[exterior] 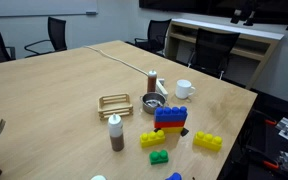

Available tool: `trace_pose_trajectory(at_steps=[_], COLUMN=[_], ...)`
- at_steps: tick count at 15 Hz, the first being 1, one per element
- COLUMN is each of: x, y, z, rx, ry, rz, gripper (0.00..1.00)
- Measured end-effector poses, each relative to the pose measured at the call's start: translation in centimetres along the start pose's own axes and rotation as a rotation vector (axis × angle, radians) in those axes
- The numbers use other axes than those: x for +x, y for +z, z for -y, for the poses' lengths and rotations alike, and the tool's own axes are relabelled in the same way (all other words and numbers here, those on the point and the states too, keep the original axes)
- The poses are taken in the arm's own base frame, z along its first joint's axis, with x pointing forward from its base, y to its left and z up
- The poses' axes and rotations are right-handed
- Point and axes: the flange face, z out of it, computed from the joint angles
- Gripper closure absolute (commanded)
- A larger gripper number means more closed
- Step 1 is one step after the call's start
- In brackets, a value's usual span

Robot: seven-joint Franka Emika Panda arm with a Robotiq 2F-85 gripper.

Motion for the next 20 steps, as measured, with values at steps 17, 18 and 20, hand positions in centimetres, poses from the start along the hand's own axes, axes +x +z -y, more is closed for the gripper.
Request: trace_pose_trajectory(at_steps=[17, 18, 20], x=[-4.3, -4.4, -4.3], y=[5.8, 6.2, 6.3], z=[15.0, 15.7, 15.8], rx=[-0.081, -0.082, -0.083], ry=[-0.489, -0.515, -0.533], rz=[0.047, 0.04, 0.034], gripper=[0.0, 0.0, 0.0])
